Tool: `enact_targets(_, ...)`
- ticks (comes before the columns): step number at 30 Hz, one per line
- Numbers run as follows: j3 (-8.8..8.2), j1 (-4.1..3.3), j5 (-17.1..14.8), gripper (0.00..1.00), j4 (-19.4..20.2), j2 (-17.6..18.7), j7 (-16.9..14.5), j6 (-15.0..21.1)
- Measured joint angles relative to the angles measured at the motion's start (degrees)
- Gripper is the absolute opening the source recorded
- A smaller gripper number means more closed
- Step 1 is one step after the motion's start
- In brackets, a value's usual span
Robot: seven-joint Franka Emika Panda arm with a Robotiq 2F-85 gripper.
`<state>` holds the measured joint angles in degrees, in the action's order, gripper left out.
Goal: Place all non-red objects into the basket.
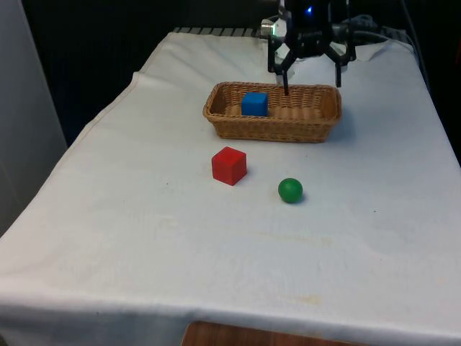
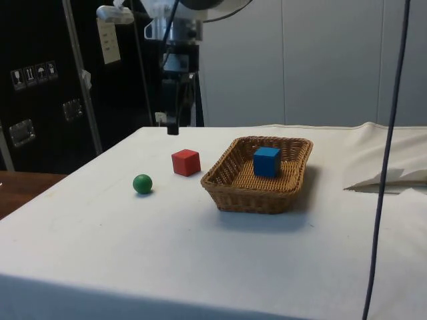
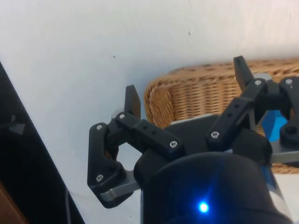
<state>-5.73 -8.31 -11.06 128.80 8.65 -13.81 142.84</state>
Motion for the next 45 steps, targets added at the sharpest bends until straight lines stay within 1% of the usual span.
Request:
enact_targets(3, 0.23, -0.06, 0.0, 1.0, -2.29, 2.29, 0.11, 0.0)
enact_targets(5, 0.23, -0.06, 0.0, 1.0, -2.29, 2.29, 0.11, 0.0)
enact_targets(6, 0.23, -0.06, 0.06, 1.0, -3.67, 3.61, 0.11, -0.06)
enact_targets(8, 0.23, -0.06, 0.06, 1.0, -4.35, 4.3, 0.11, -0.06)
enact_targets(10, 0.23, -0.06, 0.23, 1.0, -5.79, 5.73, 0.11, -0.06)
enact_targets(11, 0.11, -0.06, 0.4, 1.0, -7.1, 7.1, 0.11, -0.06)
enact_targets(17, 0.0, 0.0, 1.43, 1.0, -10.26, 10.14, 0.52, -0.06)
enact_targets(19, 0.0, 0.0, 1.89, 1.0, -12.09, 11.97, 0.86, -0.06)
enact_targets(20, 0.0, 0.0, 1.89, 1.0, -12.09, 11.97, 0.86, -0.06)
enact_targets(21, 0.0, -0.06, 2.29, 1.0, -13.41, 13.18, 1.09, -0.06)
enact_targets(23, 0.0, -0.06, 2.64, 1.0, -14.67, 14.38, 1.38, -0.06)
enact_targets(24, 0.0, -0.06, 2.64, 1.0, -14.67, 14.38, 1.38, -0.06)
enact_targets(30, 0.0, -0.06, 3.61, 1.0, -19.02, 18.45, 2.12, -0.06)
enact_targets(33, -0.06, 0.0, 3.61, 1.0, -19.88, 19.37, 2.12, -0.06)
enact_targets(43, -0.11, 0.06, 3.61, 1.0, -19.94, 20.11, 2.12, 0.06)
enact_targets(45, -0.29, 0.29, 3.61, 1.0, -20.45, 20.91, 1.83, 0.17)
